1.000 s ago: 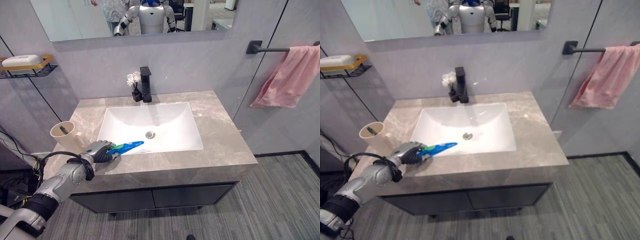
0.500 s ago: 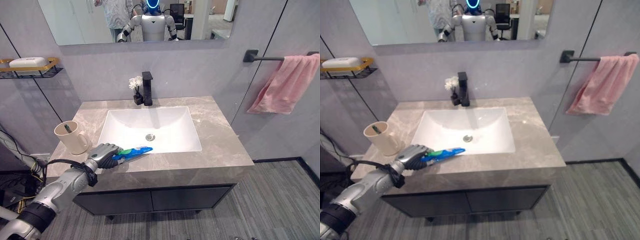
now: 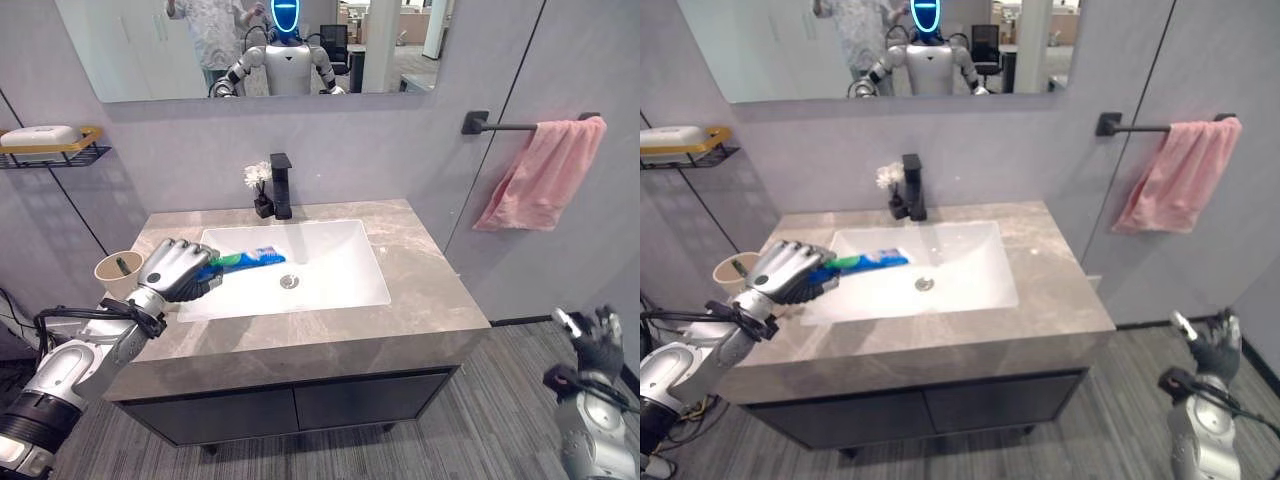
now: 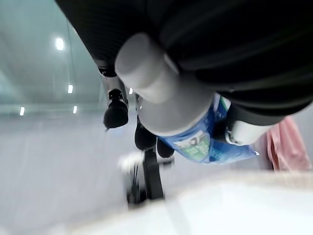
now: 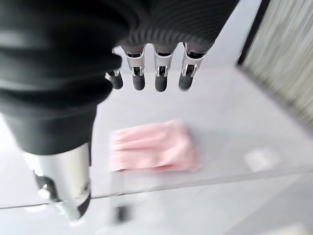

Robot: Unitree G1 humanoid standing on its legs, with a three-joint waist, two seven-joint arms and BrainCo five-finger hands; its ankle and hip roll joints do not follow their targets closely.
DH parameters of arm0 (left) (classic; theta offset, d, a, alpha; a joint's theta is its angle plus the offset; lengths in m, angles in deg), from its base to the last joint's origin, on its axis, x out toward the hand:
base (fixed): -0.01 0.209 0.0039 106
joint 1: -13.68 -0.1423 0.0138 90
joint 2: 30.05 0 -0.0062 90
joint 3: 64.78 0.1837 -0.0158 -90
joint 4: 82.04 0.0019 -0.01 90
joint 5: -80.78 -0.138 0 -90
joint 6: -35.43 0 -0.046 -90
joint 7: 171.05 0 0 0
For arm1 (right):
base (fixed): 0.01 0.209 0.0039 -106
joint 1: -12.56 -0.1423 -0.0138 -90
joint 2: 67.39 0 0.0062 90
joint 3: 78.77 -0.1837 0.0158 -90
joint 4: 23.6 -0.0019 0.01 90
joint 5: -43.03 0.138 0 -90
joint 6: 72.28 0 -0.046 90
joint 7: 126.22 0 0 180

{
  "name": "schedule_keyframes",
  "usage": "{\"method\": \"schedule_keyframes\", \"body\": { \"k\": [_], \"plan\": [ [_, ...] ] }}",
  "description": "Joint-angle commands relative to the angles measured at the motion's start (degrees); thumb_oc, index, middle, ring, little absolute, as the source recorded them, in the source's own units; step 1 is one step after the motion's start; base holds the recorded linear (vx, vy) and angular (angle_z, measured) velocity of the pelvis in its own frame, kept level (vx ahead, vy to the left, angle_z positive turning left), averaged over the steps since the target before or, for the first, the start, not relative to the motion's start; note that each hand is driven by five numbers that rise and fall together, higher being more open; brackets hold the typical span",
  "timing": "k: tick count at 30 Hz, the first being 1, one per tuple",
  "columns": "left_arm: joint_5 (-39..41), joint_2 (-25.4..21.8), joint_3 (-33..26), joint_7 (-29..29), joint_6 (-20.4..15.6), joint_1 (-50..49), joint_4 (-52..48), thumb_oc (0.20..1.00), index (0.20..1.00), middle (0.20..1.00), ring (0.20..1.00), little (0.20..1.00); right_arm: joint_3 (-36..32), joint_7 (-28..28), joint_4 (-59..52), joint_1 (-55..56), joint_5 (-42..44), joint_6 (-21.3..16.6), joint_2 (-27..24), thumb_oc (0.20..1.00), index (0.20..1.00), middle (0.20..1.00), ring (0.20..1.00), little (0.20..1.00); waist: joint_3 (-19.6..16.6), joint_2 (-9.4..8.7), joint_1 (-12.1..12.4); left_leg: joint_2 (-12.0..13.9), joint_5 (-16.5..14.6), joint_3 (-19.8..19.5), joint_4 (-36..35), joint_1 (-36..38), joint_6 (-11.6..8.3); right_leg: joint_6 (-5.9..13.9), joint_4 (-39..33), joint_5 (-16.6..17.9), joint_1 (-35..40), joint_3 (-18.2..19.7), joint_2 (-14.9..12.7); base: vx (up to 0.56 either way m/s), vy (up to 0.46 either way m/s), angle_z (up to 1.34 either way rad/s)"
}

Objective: Put brush and paste in cup on sink, flatten towel.

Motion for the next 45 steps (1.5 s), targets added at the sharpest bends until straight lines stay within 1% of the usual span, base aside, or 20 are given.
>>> {"method": "schedule_keyframes", "body": {
  "k": [1,3,4,5,6,7,8,10,11,14,15,16,18,25,28,30,32,36,40,45],
  "plan": [
    [-0.3,-1.9,-6.5,6.4,1.2,7.6,-2.7,0.2,0.2,0.2,0.2,0.2,1.3,-2.8,-2.7,-4.1,2.7,-4.3,-2.2,1.0,1.0,1.0,1.0,1.0,-1.6,-0.87,-0.3,1.4,-1.7,0.3,1.2,-0.4,-1.28,3.3,0.2,0.1,2.3,2.5,-3.7,-0.03,-0.001,-0.14],
    [0.2,-1.6,-6.3,7.1,1.6,9.8,-2.8,0.2,0.2,0.2,0.2,0.2,4.3,-5.0,-4.4,-5.5,3.7,-3.1,-3.5,1.0,1.0,1.0,1.0,1.0,-1.8,-0.98,-0.3,1.4,-1.6,0.4,1.2,-0.3,-1.31,3.24,0.2,0.1,2.3,2.4,-3.7,-0.03,0.0,-0.11],
    [0.6,-1.5,-5.8,7.5,1.8,11.7,-2.7,0.2,0.2,0.2,0.2,0.2,7.0,-7.8,-5.1,-6.7,4.3,-2.0,-5.0,1.0,1.0,1.0,1.0,1.0,-1.8,-1.1,-0.2,1.4,-1.5,0.5,1.2,-0.4,-1.32,3.21,0.2,0.2,2.3,2.3,-3.7,-0.05,0.003,-0.04],
    [2.2,-0.9,-2.3,7.9,2.2,19.4,-3.9,0.2,0.2,0.2,0.2,0.2,15.9,-14.4,-4.0,-12.9,12.5,0.7,-8.2,1.0,1.0,1.0,1.0,1.0,-1.9,-1.31,0.5,1.3,-1.4,0.2,1.2,-0.5,-1.32,3.14,0.2,0.1,2.5,2.0,-3.8,-0.05,0.003,-0.01],
    [2.7,-0.7,-1.5,8.5,2.5,21.7,-4.1,0.2,0.2,0.2,0.2,0.2,18.0,-15.6,-3.8,-15.2,15.2,0.8,-7.8,1.0,1.0,1.0,1.0,1.0,-2.0,-1.3,0.8,1.3,-1.4,0.1,1.2,-0.5,-1.28,3.14,0.2,0.1,2.5,1.9,-3.8,-0.04,0.002,-0.01],
    [2.8,-0.8,-1.3,8.5,2.6,22.0,-4.0,0.2,0.2,0.2,0.2,0.2,18.0,-15.8,-3.5,-15.6,15.4,0.7,-7.8,1.0,1.0,1.0,1.0,1.0,-1.8,-1.37,0.7,1.3,-1.4,0.1,1.2,-0.5,-1.28,3.14,0.2,0.1,2.5,1.9,-3.8,0.0,0.0,0.0],
    [3.2,-0.5,-0.5,9.0,2.7,24.0,-4.1,0.2,0.2,0.2,0.2,0.2,20.0,-16.6,-3.2,-17.7,19.2,0.4,-6.4,1.0,1.0,1.0,1.0,1.0,-1.8,-1.39,1.0,1.2,-1.3,0.0,1.2,-0.5,-1.25,3.12,0.2,0.1,2.6,1.7,-3.8,0.0,0.0,0.0],
    [3.9,0.3,1.4,11.0,3.8,29.2,-4.8,0.2,0.2,0.2,0.2,0.2,24.3,-17.0,-2.4,-23.1,27.4,-1.5,0.0,1.0,1.0,1.0,1.0,1.0,-2.0,-1.03,1.9,1.1,-1.3,-0.3,1.2,-0.6,-1.1,3.01,0.2,0.0,2.8,1.6,-3.9,0.0,0.009,0.02],
    [3.9,0.4,2.0,11.6,4.1,30.8,-5.1,0.2,0.2,0.2,0.2,0.2,26.1,-17.2,-2.9,-24.8,28.7,-1.7,1.7,1.0,1.0,1.0,1.0,1.0,-2.0,-1.03,2.3,1.1,-1.3,-0.4,1.2,-0.6,-1.06,2.98,0.2,-0.1,2.8,1.6,-4.0,0.0,0.0,0.0],
    [4.0,0.7,4.3,13.1,4.9,35.1,-6.0,0.2,0.2,0.2,0.2,0.2,31.5,-16.6,-2.5,-29.5,28.9,-1.8,5.2,1.0,1.0,1.0,1.0,1.0,-2.1,-0.95,3.1,1.0,-1.2,-0.6,1.2,-0.6,-0.96,2.94,0.2,-0.1,2.8,1.4,-4.1,0.0,0.0,0.0],
    [4.0,0.6,4.4,13.2,4.9,35.3,-5.9,0.2,0.2,0.2,0.2,0.2,31.5,-16.6,-2.4,-29.7,28.9,-1.8,5.3,1.0,1.0,1.0,1.0,1.0,-2.0,-1.01,3.1,1.0,-1.2,-0.6,1.2,-0.6,-0.96,2.94,0.2,-0.1,2.8,1.4,-4.1,0.02,0.007,0.05],
    [4.1,1.4,5.9,13.9,5.2,37.6,-6.6,0.2,0.2,0.2,0.2,0.2,34.8,-16.8,-2.2,-33.0,28.6,-1.6,6.8,1.0,1.0,1.0,1.0,1.0,-2.0,-0.92,3.6,1.0,-1.1,-0.7,1.2,-0.6,-0.91,2.93,0.2,-0.1,2.9,1.2,-4.1,0.02,0.006,0.07],
    [4.1,2.3,7.1,14.5,5.3,39.2,-7.4,0.2,0.2,0.2,0.2,0.2,37.7,-17.0,-2.3,-36.1,28.4,-1.6,8.2,1.0,1.0,1.0,1.0,1.0,-1.9,-0.92,4.0,0.9,-1.1,-0.8,1.2,-0.6,-0.83,2.92,0.2,-0.1,3.1,1.1,-4.1,0.02,0.008,0.15],
    [4.5,4.0,10.0,15.1,4.6,41.1,-9.1,0.2,0.2,0.2,0.2,0.2,42.2,-18.0,-4.1,-43.4,26.4,-3.1,11.0,1.0,1.0,1.0,1.0,1.0,-1.4,-1.1,5.0,0.7,-1.1,-1.5,1.2,-0.6,-0.58,2.83,0.2,-0.3,3.4,0.6,-4.2,0.02,0.006,0.03],
    [8.1,6.7,10.6,14.0,1.7,38.4,-12.0,0.2,0.2,0.2,0.2,0.2,43.8,-18.4,-5.3,-47.3,24.4,-4.3,12.0,1.0,1.0,1.0,1.0,1.0,-1.0,-1.58,5.5,0.5,-1.1,-2.2,1.2,-0.9,-0.38,2.73,0.2,-0.5,3.7,0.1,-4.3,0.01,0.001,0.01],
    [8.9,6.7,10.4,13.2,0.7,36.5,-13.2,0.2,0.2,0.2,0.2,0.2,44.4,-18.5,-5.6,-49.2,23.6,-4.5,11.5,1.0,1.0,1.0,1.0,1.0,-0.9,-1.93,5.9,0.5,-1.1,-2.4,1.2,-1.1,-0.39,2.68,0.2,-0.5,3.8,-0.1,-4.3,0.0,0.0,0.0],
    [9.1,6.5,10.1,13.1,0.5,35.8,-13.9,0.2,0.2,0.2,0.2,0.2,44.4,-18.3,-6.2,-49.9,23.3,-4.9,11.1,1.0,1.0,1.0,1.0,1.0,-0.9,-1.94,5.9,0.5,-1.1,-2.5,1.2,-1.2,-0.38,2.66,0.2,-0.5,3.8,-0.2,-4.3,0.01,0.003,0.03],
    [11.3,6.3,8.4,11.9,-1.2,29.5,-16.3,0.2,0.2,0.2,0.2,0.2,43.4,-16.6,-7.0,-52.0,22.6,-6.3,11.6,1.0,1.0,1.0,1.0,1.0,-0.8,-2.49,6.6,0.3,-1.2,-3.1,1.2,-1.3,-0.23,2.55,0.2,-0.6,4.0,-0.9,-4.3,0.03,0.002,0.17],
    [12.3,6.4,6.4,12.1,-1.6,26.1,-17.7,0.2,0.2,0.2,0.2,0.2,41.5,-14.4,-7.8,-52.2,21.7,-8.3,12.6,1.0,1.0,1.0,1.0,1.0,-0.7,-2.69,6.9,0.3,-1.3,-3.4,1.2,-1.3,-0.14,2.44,0.2,-0.6,4.1,-1.1,-4.3,0.0,0.0,0.0],
    [12.9,7.2,5.4,12.1,-2.1,23.5,-18.4,0.2,0.2,0.2,0.2,0.2,40.2,-13.0,-9.0,-51.8,21.4,-9.5,13.6,1.0,1.0,1.0,1.0,1.0,-0.8,-2.79,7.0,0.1,-1.3,-3.6,1.2,-1.4,-0.08,2.43,0.2,-0.7,4.2,-1.3,-4.3,0.0,0.003,0.01]
  ]
}}
